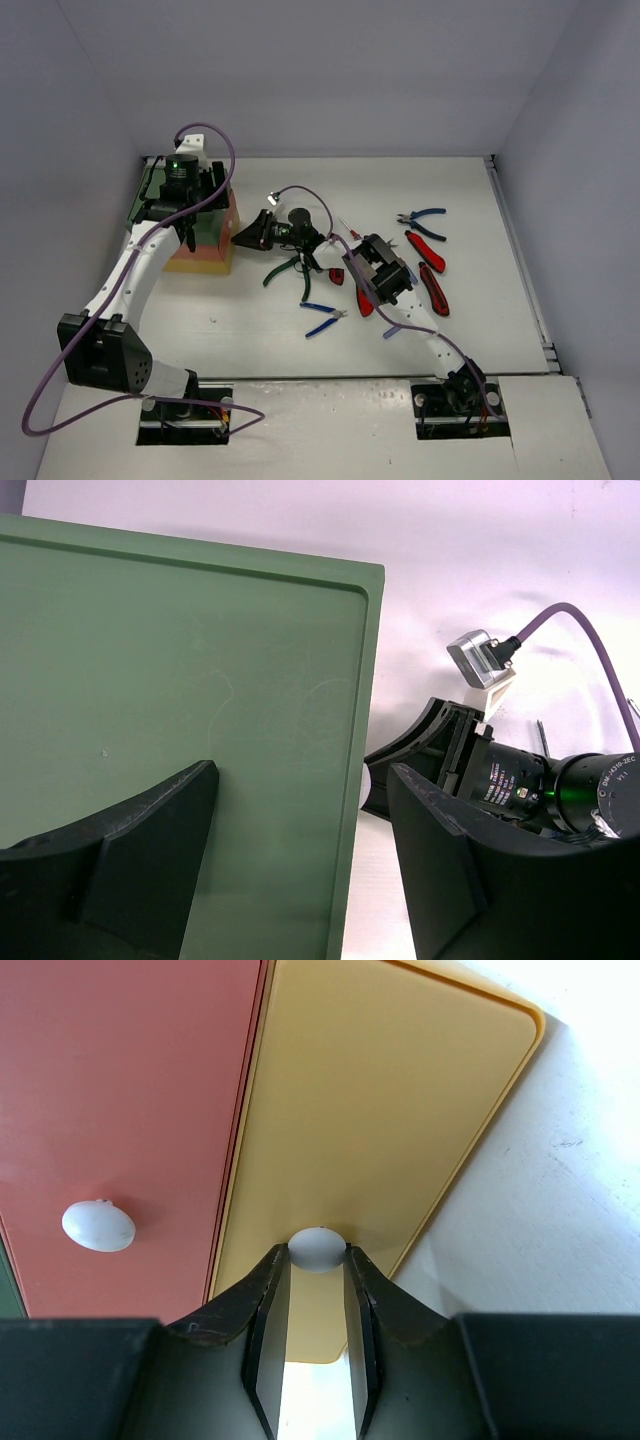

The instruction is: Sort the tools into containers

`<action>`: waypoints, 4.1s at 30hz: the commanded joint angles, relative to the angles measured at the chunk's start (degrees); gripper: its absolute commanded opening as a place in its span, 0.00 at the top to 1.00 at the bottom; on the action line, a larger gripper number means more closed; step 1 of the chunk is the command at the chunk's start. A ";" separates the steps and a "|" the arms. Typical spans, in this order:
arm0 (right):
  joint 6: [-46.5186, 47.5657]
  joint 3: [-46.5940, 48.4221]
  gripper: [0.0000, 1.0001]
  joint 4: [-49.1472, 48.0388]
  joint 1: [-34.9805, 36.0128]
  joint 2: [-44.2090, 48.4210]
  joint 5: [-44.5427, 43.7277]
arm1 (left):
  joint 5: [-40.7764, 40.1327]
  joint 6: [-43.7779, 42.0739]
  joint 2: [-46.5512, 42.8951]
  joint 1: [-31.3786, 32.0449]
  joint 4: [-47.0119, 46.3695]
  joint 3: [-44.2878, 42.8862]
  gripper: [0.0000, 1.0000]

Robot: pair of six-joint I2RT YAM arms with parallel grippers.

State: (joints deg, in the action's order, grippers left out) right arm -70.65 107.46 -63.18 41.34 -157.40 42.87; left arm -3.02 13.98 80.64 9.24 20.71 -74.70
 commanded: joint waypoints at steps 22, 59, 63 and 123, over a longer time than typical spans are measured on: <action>4.03 -13.49 1.00 -3.74 -6.75 14.46 0.89 | 0.84 1.67 2.33 -0.28 3.81 -1.23 0.36; 18.70 -31.09 0.63 6.65 -9.48 30.49 -4.96 | 2.31 1.19 0.32 -0.72 3.51 -1.56 0.36; 30.59 -31.35 0.54 20.70 -7.55 37.64 -14.41 | 1.57 0.09 -2.37 -0.19 3.28 -2.91 0.36; 48.32 -66.16 0.18 75.53 -10.67 124.06 -40.63 | -17.52 14.11 32.70 21.52 11.49 -16.89 0.36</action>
State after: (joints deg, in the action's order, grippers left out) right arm -21.43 41.28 14.67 30.46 -34.44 2.31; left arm -23.57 26.23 113.32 30.79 31.28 -88.64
